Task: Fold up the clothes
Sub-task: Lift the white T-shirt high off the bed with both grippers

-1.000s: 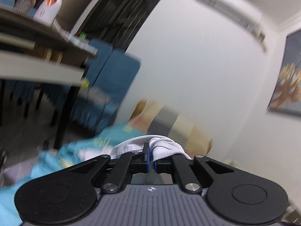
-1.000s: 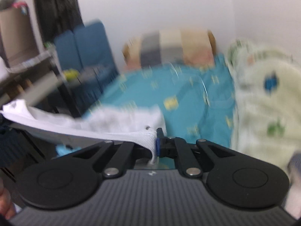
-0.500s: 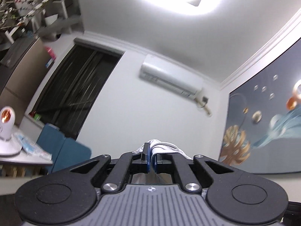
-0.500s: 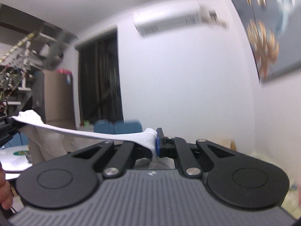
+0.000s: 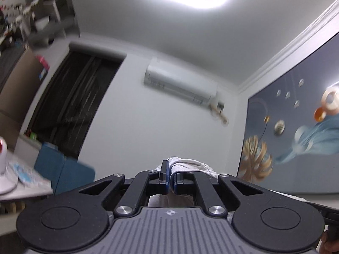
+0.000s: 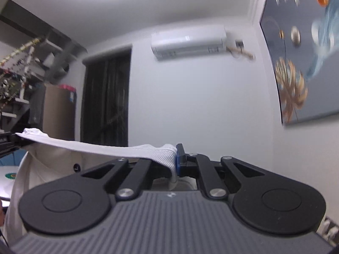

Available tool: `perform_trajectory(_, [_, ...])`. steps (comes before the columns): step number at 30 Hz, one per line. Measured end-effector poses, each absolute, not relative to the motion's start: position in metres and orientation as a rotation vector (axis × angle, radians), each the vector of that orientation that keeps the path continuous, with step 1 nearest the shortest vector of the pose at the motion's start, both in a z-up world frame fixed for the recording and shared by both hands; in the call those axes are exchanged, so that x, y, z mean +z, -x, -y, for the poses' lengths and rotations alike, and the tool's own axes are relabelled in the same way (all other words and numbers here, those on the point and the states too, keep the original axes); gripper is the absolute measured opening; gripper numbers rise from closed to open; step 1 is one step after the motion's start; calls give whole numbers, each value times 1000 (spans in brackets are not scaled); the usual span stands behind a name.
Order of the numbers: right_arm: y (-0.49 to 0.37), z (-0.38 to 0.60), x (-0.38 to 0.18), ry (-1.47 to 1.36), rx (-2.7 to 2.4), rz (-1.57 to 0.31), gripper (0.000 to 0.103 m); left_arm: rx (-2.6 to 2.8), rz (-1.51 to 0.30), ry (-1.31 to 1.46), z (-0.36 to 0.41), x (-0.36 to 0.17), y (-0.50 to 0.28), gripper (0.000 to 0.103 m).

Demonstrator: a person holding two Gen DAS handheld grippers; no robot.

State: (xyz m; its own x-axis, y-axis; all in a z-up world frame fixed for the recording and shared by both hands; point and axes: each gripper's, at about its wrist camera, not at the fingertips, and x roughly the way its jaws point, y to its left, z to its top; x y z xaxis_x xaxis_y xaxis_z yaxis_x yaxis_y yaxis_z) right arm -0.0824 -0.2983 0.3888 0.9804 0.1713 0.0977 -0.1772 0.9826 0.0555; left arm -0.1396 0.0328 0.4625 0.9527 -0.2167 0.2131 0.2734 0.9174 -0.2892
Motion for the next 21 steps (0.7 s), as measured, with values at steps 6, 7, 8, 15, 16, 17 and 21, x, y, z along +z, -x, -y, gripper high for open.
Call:
perform_trajectory(6, [-65,303,302,-93,134,-86,7,-218,-64,289,-17,380,-18,5])
perform_trajectory(7, [-91,303,286,-98,127,-118,7,-209,-95,282,-16,366,-49,5])
perform_trajectory(8, [-117,304,271,-103,120,-150,7,-197,-124,274,-15,352,-84,5])
perform_trajectory(15, [-312,301,142,-72,66,-320,7,-138,-307,255,-4,204,-313,5])
perform_trajectory(16, [-339,301,120,-69,61,-345,7,-130,-339,253,-3,175,-343,5])
perform_trajectory(17, [-366,301,96,-65,57,-376,7,-121,-371,250,-1,145,-372,5])
perform_trajectory(21, [-457,295,-11,-44,50,-525,7,-89,-504,239,5,27,-480,5])
